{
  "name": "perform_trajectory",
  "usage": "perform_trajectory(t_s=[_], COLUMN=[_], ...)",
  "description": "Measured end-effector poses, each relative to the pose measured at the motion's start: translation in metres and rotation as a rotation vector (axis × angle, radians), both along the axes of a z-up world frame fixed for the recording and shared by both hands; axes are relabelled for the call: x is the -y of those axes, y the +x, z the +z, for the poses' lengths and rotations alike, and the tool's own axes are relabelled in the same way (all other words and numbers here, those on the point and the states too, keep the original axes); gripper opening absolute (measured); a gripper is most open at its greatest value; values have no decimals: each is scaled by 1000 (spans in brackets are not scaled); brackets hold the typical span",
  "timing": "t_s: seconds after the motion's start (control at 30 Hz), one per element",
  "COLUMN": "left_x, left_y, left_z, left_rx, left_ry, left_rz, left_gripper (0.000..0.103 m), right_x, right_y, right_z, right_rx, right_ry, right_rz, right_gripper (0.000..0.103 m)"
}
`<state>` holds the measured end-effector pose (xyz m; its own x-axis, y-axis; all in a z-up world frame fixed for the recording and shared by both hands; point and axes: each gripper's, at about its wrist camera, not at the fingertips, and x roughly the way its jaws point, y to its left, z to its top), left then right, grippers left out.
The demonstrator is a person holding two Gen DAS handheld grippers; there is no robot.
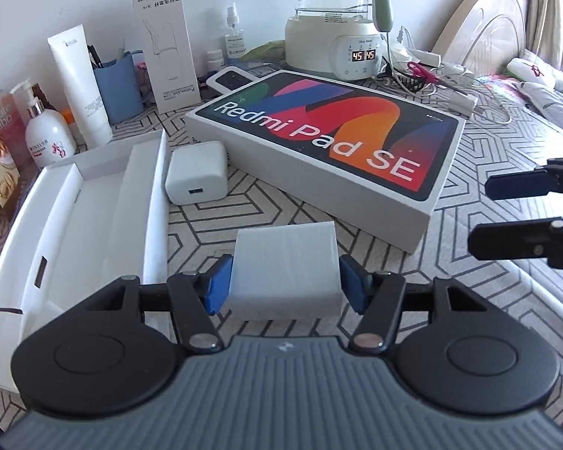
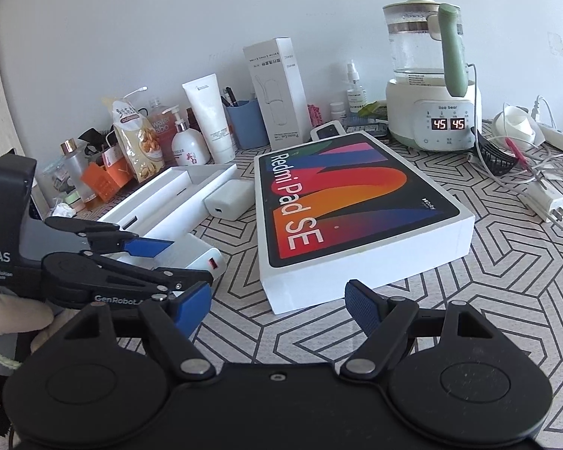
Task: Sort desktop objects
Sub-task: 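Carry the white block over the white box tray with the left gripper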
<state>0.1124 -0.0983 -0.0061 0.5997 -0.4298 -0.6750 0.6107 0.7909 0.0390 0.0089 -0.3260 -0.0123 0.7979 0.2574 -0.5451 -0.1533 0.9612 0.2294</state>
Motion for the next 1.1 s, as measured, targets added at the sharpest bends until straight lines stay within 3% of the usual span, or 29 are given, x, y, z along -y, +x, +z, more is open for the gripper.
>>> perform_trajectory(t_s=[0.13, 0.33, 0.53, 0.77, 0.93, 1.1], left_x=[-3, -24, -49, -73, -80, -89], left_y=[-9, -16, -12, 7, 24, 46], left_z=[7, 39, 57, 52, 46, 34], left_rx=[32, 92, 165, 158, 195, 150], left_ry=[-12, -83, -91, -67, 6, -7], left_rz=[9, 41, 93, 164, 210, 216], left_gripper=[59, 59, 60, 60, 60, 60], right_x=[-2, -10, -24, -48, -69, -86], right_y=[-2, -3, -1, 13, 27, 39], right_z=[-1, 2, 5, 3, 4, 10], right_rx=[-13, -9, -4, -21, -27, -20], right_ry=[-18, -27, -29, -48, -55, -68], right_rz=[4, 23, 55, 100, 142, 180], right_gripper=[83, 83, 83, 83, 83, 83])
